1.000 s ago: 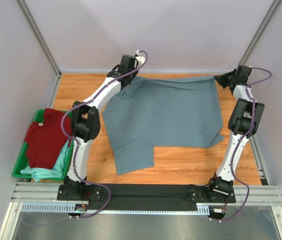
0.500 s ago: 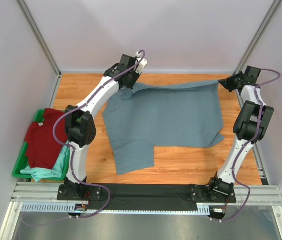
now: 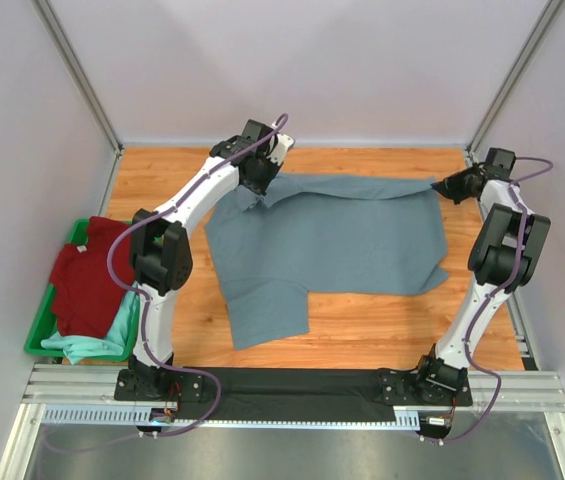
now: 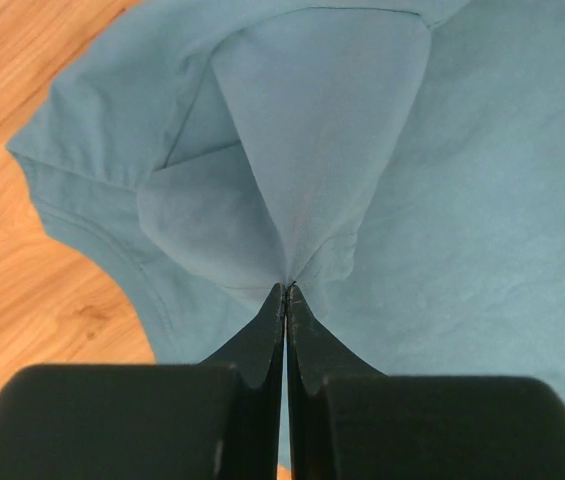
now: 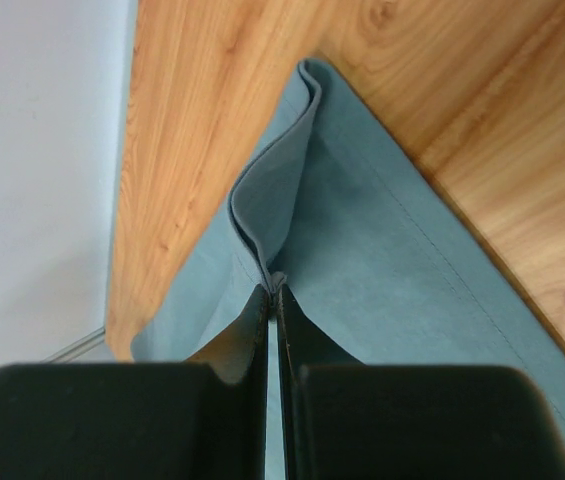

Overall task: Fold and stack the t-shirts
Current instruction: Fold the tshirt

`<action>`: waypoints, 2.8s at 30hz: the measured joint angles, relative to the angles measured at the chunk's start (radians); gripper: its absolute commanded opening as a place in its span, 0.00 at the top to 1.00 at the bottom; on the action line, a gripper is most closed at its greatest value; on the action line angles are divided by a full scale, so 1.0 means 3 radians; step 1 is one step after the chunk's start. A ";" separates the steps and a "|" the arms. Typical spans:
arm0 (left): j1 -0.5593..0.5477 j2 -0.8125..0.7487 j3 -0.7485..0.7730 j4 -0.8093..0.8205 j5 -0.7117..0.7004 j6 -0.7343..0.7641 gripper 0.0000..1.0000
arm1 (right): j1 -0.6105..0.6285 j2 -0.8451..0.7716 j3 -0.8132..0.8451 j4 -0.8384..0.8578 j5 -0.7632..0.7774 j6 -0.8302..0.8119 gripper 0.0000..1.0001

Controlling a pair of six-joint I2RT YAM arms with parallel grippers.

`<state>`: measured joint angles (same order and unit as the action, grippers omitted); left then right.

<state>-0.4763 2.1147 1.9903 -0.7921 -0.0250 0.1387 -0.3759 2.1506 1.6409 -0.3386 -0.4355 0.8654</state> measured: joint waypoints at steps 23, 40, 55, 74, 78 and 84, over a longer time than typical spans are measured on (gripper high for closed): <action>0.0071 -0.0088 -0.0188 -0.0127 0.0291 -0.0281 0.47 | -0.0076 -0.0141 -0.0080 -0.0846 0.0495 -0.0493 0.56; 0.1301 0.0603 0.0305 0.0450 0.0841 -0.1568 0.68 | 0.0401 -0.0076 0.0423 -0.0425 0.0395 -0.0866 0.43; 0.1239 0.0949 0.0173 0.0867 0.1120 -0.2892 0.74 | 0.0439 0.0025 0.0367 -0.0359 0.0310 -0.0872 0.43; 0.1217 0.1146 0.0193 0.0865 0.1052 -0.3254 0.76 | 0.0375 0.0025 0.0198 -0.0230 0.0312 -0.0926 0.43; 0.1214 0.1194 0.0264 0.0863 0.1049 -0.3268 0.82 | 0.0360 0.0025 0.0181 -0.0228 0.0312 -0.0933 0.43; 0.1202 0.1260 0.0397 0.0804 0.1008 -0.3231 0.81 | 0.0360 0.0025 0.0179 -0.0226 0.0310 -0.0935 0.43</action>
<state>-0.1158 2.4928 2.1094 -0.5510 0.2775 -0.8307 -0.2680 2.1582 1.6947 -0.4065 -0.3424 0.5850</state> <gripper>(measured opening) 0.136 0.572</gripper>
